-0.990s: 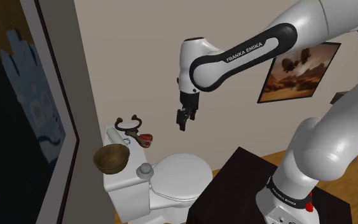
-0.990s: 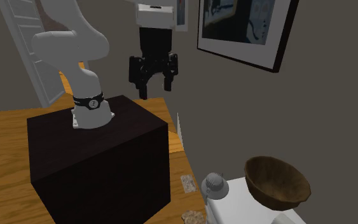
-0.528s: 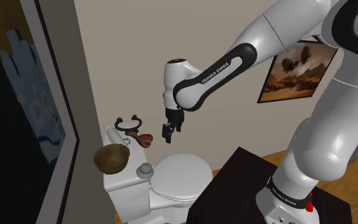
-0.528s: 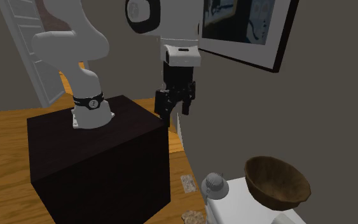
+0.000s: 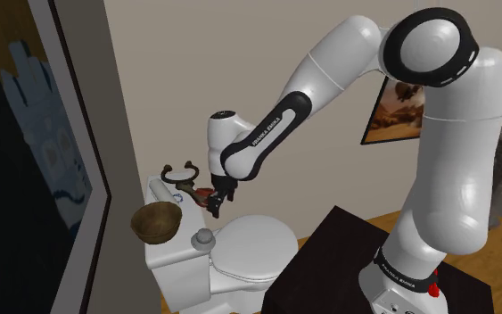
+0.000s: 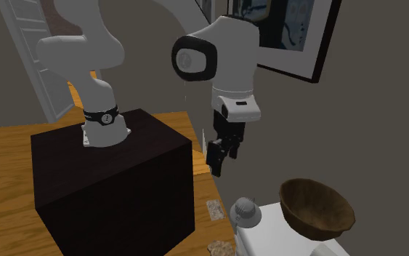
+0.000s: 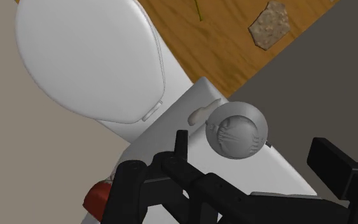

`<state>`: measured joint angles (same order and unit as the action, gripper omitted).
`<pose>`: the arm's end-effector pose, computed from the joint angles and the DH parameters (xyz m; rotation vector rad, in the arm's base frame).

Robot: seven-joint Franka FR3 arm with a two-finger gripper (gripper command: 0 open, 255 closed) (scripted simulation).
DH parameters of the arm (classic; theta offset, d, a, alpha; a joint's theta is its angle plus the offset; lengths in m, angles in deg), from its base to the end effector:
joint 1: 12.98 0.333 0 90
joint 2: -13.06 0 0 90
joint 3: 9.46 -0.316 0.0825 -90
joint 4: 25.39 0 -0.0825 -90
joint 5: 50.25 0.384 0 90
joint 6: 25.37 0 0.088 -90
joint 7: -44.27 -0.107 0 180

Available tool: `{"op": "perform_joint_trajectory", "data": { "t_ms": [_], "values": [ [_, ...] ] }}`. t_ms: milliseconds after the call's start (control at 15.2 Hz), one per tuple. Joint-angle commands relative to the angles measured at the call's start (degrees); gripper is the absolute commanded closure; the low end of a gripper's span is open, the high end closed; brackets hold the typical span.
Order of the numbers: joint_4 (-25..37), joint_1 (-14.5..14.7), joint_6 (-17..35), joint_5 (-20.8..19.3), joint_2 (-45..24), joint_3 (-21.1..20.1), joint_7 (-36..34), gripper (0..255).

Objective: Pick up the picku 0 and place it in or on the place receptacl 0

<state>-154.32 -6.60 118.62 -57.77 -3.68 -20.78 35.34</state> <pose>0.5138 0.1663 0.2348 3.0931 0.3927 -0.0248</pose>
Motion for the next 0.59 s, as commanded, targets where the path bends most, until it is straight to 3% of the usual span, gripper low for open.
{"op": "perform_joint_trajectory", "data": {
  "t_ms": [0,528],
  "values": [
    [2.94,0.89,1.79,-1.36,-4.70,0.37,-1.01,0],
    [15.80,4.57,5.32,-4.44,-20.80,2.12,-3.06,0]
  ]
}}
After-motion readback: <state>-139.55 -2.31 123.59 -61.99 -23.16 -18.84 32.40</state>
